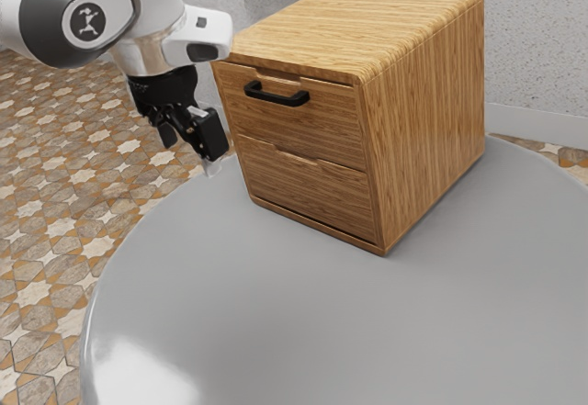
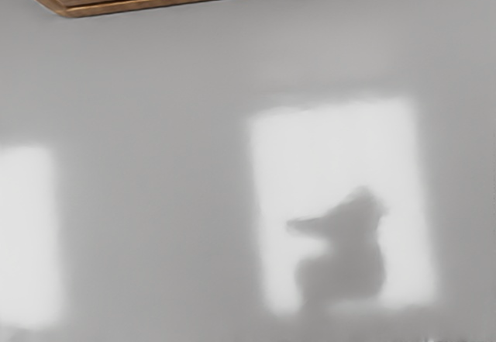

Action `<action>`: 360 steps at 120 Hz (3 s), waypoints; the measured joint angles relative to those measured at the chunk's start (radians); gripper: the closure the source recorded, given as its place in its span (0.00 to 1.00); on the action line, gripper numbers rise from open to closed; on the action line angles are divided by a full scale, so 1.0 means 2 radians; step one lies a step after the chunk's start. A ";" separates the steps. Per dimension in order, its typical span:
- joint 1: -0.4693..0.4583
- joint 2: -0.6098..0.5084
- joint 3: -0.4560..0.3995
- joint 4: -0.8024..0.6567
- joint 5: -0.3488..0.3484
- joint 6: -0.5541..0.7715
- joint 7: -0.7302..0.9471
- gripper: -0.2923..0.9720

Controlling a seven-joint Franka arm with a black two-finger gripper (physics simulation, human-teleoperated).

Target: Pull the drawer handle with one arm to open the drawer

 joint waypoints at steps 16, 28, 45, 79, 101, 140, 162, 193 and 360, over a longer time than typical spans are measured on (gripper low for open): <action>-0.016 -0.020 0.004 -0.024 0.000 0.005 0.008 0.23; -0.021 -0.030 0.018 -0.046 -0.007 0.007 0.012 0.23; -0.021 -0.025 0.018 -0.045 -0.028 0.008 0.031 0.23; -0.077 -0.022 0.015 -0.033 -0.033 0.007 0.239 0.23; -0.095 -0.023 0.013 -0.030 -0.050 0.005 0.346 0.23; -0.078 -0.032 0.039 -0.040 -0.026 0.006 0.517 0.23; -0.078 -0.029 0.050 -0.040 -0.010 0.042 0.589 0.23; -0.074 -0.019 0.067 -0.040 -0.015 0.133 0.636 0.23; -0.025 0.068 0.083 -0.005 -0.049 0.250 0.661 0.34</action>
